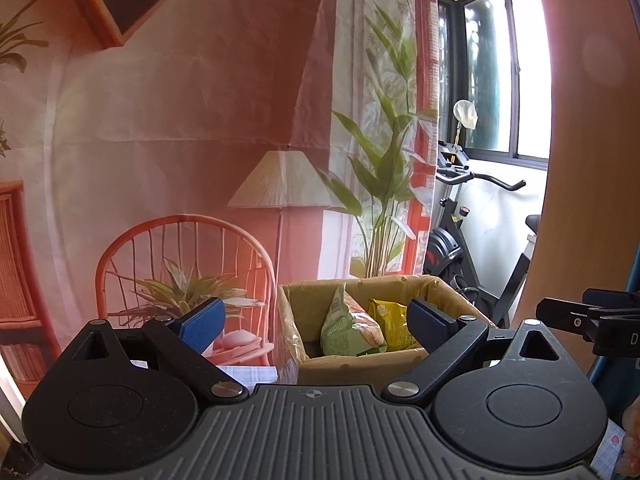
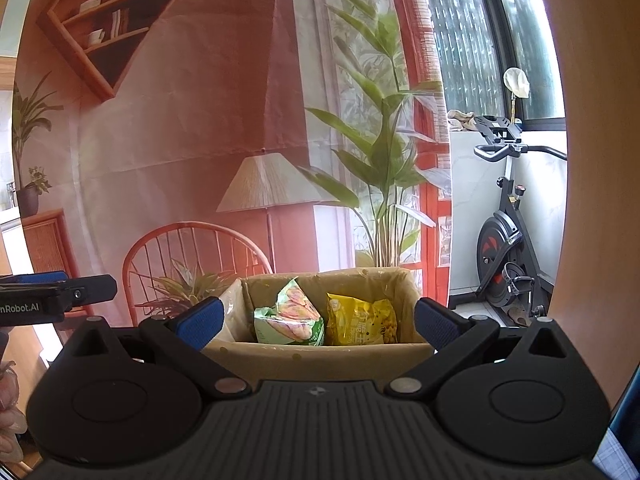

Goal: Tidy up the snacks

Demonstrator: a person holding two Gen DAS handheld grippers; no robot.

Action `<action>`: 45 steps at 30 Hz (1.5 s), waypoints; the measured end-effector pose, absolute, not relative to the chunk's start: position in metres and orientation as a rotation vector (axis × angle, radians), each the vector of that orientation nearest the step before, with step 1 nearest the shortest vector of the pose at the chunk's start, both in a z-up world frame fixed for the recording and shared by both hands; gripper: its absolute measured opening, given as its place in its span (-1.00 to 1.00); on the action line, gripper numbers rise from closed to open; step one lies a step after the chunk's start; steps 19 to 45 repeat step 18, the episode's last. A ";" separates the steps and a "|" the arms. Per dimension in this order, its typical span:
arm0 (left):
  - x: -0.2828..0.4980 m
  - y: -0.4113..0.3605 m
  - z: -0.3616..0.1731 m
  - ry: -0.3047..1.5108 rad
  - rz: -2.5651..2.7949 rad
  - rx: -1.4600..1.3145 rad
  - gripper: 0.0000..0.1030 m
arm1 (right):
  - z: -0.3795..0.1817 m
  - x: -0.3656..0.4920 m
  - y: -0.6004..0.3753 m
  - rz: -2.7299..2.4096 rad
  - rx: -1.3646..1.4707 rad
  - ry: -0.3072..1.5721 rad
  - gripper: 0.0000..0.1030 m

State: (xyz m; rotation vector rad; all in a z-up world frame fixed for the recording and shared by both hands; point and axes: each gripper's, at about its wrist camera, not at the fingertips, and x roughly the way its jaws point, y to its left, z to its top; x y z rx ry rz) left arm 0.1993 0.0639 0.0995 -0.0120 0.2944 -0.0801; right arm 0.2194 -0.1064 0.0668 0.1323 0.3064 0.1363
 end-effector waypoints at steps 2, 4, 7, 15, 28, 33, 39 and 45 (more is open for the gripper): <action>0.199 0.064 0.100 0.291 -0.082 -0.012 0.91 | 0.066 0.219 -0.108 0.134 0.135 0.308 1.00; 0.198 0.063 0.101 0.289 -0.077 -0.010 0.91 | 0.066 0.218 -0.109 0.132 0.137 0.308 1.00; 0.198 0.061 0.100 0.291 -0.074 -0.004 0.91 | 0.067 0.216 -0.110 0.130 0.137 0.302 1.00; 0.199 0.060 0.098 0.286 -0.089 -0.002 0.91 | 0.066 0.215 -0.112 0.134 0.143 0.301 1.00; 0.200 0.057 0.097 0.288 -0.088 0.008 0.91 | 0.066 0.215 -0.113 0.135 0.144 0.302 1.00; 0.200 0.057 0.097 0.288 -0.088 0.008 0.91 | 0.066 0.215 -0.113 0.135 0.144 0.302 1.00; 0.200 0.057 0.097 0.288 -0.088 0.008 0.91 | 0.066 0.215 -0.113 0.135 0.144 0.302 1.00; 0.200 0.057 0.097 0.288 -0.088 0.008 0.91 | 0.066 0.215 -0.113 0.135 0.144 0.302 1.00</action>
